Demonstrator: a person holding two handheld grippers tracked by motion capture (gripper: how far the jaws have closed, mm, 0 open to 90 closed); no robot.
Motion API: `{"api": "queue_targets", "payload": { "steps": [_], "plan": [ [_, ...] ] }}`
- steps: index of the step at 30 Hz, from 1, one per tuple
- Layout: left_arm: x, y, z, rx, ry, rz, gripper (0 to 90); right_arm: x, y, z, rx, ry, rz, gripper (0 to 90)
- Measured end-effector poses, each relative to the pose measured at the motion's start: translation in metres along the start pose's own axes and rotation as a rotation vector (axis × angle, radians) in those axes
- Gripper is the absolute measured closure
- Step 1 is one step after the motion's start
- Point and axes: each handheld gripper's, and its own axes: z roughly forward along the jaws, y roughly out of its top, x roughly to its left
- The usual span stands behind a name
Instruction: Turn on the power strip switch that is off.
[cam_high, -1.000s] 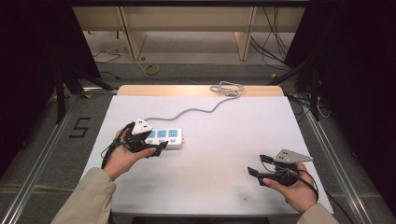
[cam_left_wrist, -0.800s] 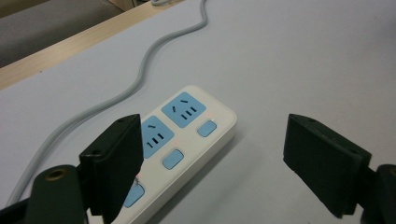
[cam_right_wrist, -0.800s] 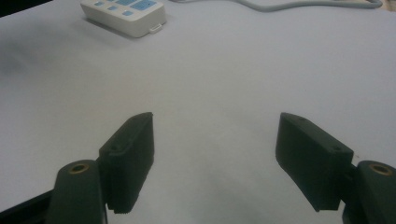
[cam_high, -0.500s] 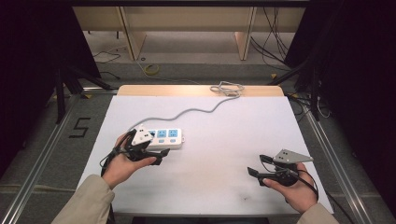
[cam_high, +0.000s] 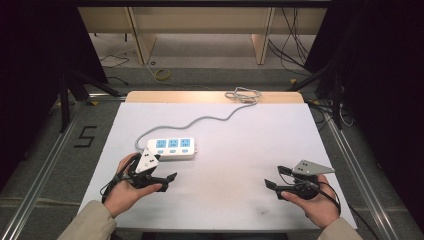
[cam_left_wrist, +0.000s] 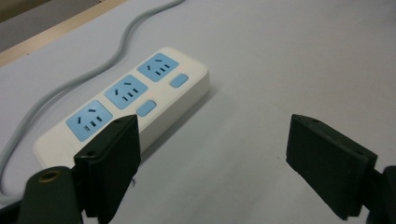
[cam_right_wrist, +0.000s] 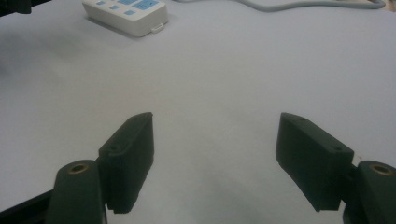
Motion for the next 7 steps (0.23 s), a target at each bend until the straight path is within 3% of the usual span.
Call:
{"api": "queue_targets", "payload": {
  "steps": [7],
  "plan": [
    [-0.0017, -0.0027, 0.0029, 0.021, -0.003, 0.003, 17.1, -0.0005, -0.0003, 0.0006, 0.001, 0.001, 0.000, 28.5]
  ]
}}
